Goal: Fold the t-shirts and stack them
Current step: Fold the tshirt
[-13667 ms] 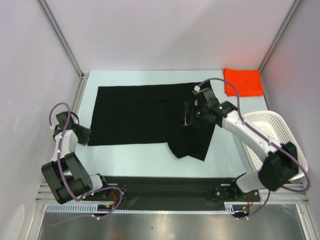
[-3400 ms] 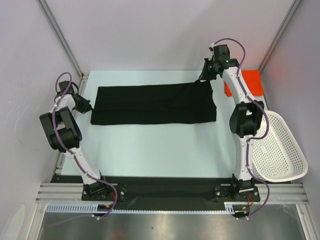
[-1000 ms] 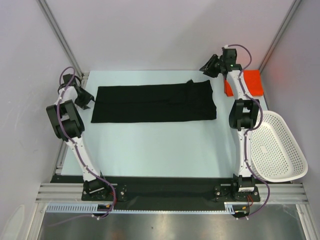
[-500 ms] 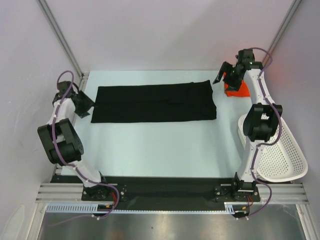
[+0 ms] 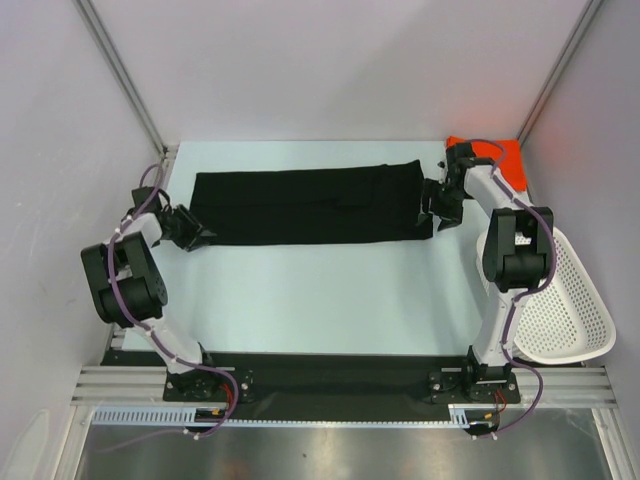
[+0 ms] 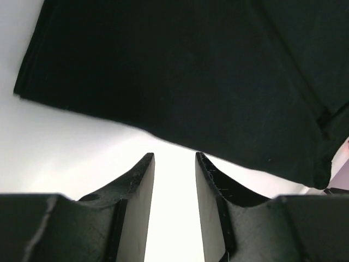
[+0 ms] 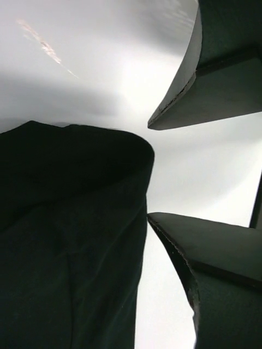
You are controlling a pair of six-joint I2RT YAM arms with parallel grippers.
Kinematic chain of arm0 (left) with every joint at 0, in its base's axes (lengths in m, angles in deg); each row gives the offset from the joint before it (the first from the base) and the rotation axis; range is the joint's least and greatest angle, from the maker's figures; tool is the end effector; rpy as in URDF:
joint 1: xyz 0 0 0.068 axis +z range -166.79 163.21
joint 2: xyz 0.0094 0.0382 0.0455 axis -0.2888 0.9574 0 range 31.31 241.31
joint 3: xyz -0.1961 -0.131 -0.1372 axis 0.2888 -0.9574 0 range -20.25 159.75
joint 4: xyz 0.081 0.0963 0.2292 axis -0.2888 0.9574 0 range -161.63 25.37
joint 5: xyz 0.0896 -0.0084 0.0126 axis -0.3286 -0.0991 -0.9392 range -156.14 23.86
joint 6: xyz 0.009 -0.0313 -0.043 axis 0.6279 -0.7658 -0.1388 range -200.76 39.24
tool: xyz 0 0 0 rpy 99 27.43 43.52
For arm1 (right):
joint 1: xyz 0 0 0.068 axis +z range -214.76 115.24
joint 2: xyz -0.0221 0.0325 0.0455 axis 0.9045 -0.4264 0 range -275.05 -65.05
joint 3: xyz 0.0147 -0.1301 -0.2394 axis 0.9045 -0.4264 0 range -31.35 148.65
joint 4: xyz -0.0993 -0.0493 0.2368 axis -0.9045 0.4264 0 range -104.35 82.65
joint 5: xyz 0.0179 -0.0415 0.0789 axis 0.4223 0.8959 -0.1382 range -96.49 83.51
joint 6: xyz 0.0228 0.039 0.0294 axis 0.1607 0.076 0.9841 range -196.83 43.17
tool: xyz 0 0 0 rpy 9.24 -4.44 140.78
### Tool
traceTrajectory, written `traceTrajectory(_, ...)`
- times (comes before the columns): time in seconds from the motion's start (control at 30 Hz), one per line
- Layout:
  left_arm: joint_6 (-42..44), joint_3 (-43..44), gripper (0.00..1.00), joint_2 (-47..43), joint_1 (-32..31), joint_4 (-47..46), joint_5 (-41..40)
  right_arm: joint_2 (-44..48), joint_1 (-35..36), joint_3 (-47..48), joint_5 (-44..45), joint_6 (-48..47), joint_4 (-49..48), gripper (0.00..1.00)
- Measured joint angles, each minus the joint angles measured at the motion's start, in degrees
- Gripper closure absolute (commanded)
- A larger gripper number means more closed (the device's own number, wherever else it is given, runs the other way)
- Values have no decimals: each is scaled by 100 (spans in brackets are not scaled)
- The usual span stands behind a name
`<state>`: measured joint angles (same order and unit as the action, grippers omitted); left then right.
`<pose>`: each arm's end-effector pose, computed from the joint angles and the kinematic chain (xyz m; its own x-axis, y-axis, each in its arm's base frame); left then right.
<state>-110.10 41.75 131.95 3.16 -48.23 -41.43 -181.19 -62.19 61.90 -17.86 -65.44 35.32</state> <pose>0.3316 0.1044 0.1729 -0.6622 -0.7139 -0.2278 -0.5164 0.6550 -0.5516 0.4173 0.0258 0.2067 -0.9546 0.1510 -0.2568 0.0872 0.9659 0.2436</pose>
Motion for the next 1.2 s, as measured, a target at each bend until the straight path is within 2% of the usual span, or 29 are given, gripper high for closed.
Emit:
traceTrajectory(0.07, 2, 149, 59, 87, -2, -20, 52, -37, 37, 39, 61, -103, -68, 34)
traceTrajectory(0.27, 4, 588, 62, 525, -7, -15, 114, -229, 101, 81, 151, -247, -181, 51)
traceTrajectory(0.37, 4, 651, 63, 713, -7, 0, 87, -319, 114, 83, 153, -278, -195, 63)
traceTrajectory(0.4, 4, 675, 63, 776, -7, 28, 79, -348, 114, 85, 170, -289, -201, 70)
traceTrajectory(0.5, 7, 778, 64, 964, -7, 118, 35, -415, 101, 87, 262, -308, -201, 77)
traceTrajectory(0.8, 153, 1106, 67, 1211, -24, 382, -181, -503, -96, 90, 728, -262, -138, 79)
traceTrajectory(0.87, 192, 1132, 66, 1211, -24, 420, -214, -557, -116, 92, 791, -245, -129, 77)
traceTrajectory(1.07, 302, 1143, 61, 1119, -96, 518, -354, -599, -2, 378, 1093, 83, 15, 42)
traceTrajectory(1.13, 306, 1097, 60, 916, -162, 568, -424, -531, 72, 562, 988, 361, -177, 25)
traceTrajectory(1.2, 304, 1014, 60, 673, -273, 570, -470, -393, 179, 634, 745, 621, -605, 25)
